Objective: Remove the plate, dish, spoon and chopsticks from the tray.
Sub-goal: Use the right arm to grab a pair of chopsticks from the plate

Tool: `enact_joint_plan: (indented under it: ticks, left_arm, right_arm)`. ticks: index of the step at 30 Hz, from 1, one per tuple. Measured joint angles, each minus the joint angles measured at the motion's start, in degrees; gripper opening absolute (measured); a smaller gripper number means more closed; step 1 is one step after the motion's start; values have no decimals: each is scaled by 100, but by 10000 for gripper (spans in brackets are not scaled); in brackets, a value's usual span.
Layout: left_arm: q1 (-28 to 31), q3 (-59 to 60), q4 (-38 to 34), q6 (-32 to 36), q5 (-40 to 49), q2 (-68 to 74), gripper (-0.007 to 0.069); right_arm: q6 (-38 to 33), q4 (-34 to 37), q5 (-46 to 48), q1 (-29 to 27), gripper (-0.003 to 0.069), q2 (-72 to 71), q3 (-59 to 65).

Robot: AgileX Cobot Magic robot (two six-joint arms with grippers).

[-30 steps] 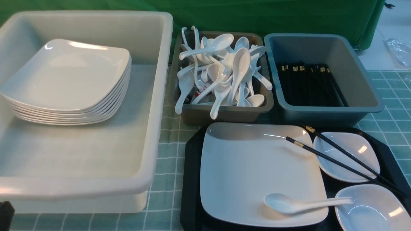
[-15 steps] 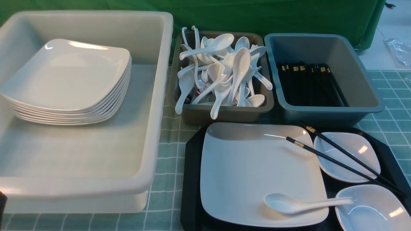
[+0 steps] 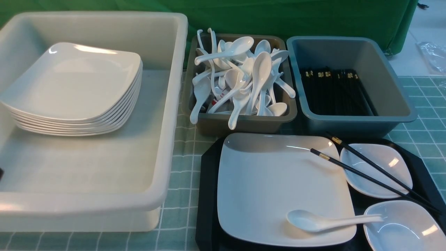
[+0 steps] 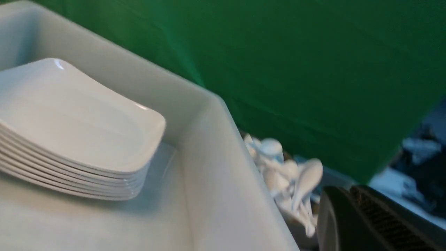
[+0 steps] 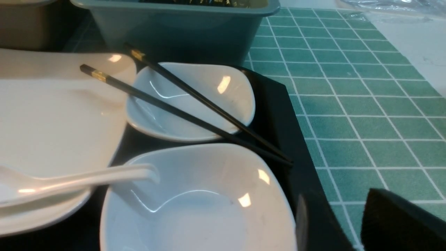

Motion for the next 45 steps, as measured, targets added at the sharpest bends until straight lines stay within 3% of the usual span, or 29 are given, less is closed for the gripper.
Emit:
enact_joint_plan:
  ticks: [6,13,16,20,22,27,30,34,38,41,45]
  left_arm:
    - [-421,-1204,28,1195,1663,2090,17]
    - [-1333,-1714,35,1382,1429,3431,17]
    - [-1724,-1775,35,1508,1373,3673,17]
    - [-2027,-1785,35,1709,1333,3724,17]
    - [-2027,-1785,42,1730,1315,3724,17]
    - [-2027,-1785,47,1771,1269,3724,17]
    - [-2027,-1785,11,2017,1248,3724,17]
    - [-2027,-1785,-389,2659,1273,3724,17]
    - [-2027,-1786,-509,2859,1452,3717,17]
    - [-2027,-1786,-510,2883,1617,3551,17]
    - [-2027,-1786,-521,2924,1678,3213,17]
  right_arm:
    - [0,0,0,0,244,0,0]
    - [0,0,-62,0,244,0,0]
    - [356,121,-254,0,244,0,0]
    - [2268,757,-1024,0,244,0,0]
    - [2803,832,-1326,0,244,0,0]
    - [3180,882,-1573,61,237,150,-105]
    - [2444,900,-678,499,216,901,-1130]
    - [452,900,894,1519,212,2891,-2998]
    - [-415,888,1824,2078,213,4388,-4141]
    - [-1027,888,2538,2256,213,5611,-4947]
    - [-1519,884,3028,2087,213,6777,-5611]
